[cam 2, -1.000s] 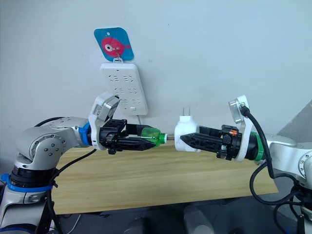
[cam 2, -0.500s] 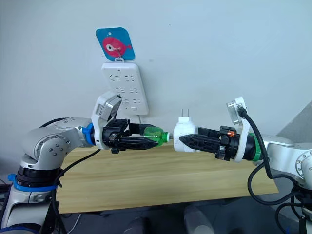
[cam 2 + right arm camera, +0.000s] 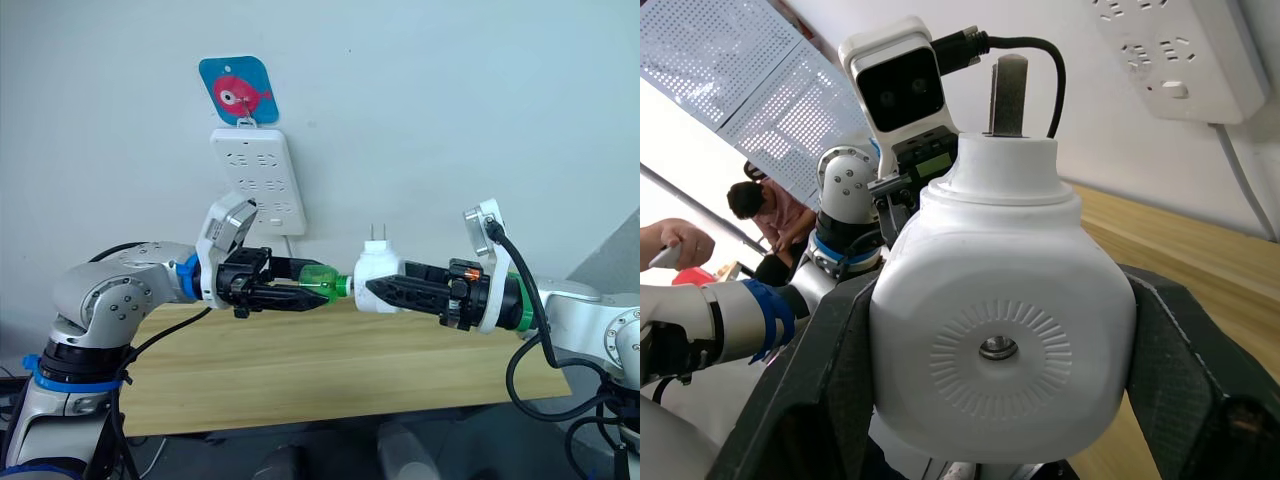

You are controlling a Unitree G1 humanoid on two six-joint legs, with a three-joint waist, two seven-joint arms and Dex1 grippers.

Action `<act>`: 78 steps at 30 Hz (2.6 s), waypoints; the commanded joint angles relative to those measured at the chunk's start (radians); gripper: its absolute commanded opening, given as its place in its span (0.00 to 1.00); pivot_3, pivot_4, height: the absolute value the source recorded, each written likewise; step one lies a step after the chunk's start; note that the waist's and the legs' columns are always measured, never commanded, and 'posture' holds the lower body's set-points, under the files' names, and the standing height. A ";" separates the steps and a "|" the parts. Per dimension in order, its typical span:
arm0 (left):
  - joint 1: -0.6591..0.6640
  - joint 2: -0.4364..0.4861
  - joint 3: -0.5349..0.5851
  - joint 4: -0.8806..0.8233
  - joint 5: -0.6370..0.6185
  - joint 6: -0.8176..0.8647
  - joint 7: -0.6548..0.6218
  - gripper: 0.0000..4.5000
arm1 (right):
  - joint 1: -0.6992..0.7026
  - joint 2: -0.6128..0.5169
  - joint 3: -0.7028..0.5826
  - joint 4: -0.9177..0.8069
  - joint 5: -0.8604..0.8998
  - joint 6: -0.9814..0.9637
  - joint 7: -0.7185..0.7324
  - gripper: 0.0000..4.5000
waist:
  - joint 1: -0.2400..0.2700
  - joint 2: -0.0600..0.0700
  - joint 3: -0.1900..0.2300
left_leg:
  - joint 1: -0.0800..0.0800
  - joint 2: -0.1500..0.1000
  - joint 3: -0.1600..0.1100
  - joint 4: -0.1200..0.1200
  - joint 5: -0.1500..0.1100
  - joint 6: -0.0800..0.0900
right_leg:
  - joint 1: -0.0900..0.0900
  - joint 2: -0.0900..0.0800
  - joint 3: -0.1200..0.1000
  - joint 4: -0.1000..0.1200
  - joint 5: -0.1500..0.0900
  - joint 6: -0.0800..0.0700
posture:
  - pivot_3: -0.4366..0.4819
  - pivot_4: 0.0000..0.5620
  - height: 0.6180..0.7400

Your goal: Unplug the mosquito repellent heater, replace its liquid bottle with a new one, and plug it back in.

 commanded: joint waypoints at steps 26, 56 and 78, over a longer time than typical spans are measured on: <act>-0.057 -0.054 0.045 -0.009 -0.053 0.038 0.047 0.52 | 0.017 -0.016 0.004 -0.027 -0.024 -0.020 0.041 0.66 | 0.010 0.000 0.000 | 0.000 0.000 0.000 0.000 0.000 0.000 | 0.000 0.000 0.000 0.000 0.000 0.000 | 0.25 0.16 0.70; 0.017 -0.079 0.121 0.026 -0.148 0.104 0.127 0.52 | 0.011 -0.013 -0.019 0.013 0.065 -0.054 -0.004 0.66 | 0.016 0.000 0.000 | 0.000 0.000 0.000 0.001 0.000 0.000 | 0.000 0.000 0.000 0.000 0.000 0.000 | 0.25 0.16 0.70; 0.029 -0.088 0.103 0.002 -0.197 0.142 0.158 0.52 | 0.001 -0.010 -0.009 0.006 0.062 -0.059 -0.006 0.66 | 0.016 0.000 0.000 | -0.001 0.000 0.000 0.001 0.000 0.000 | 0.000 0.000 0.000 0.000 0.000 0.000 | 0.25 0.15 0.70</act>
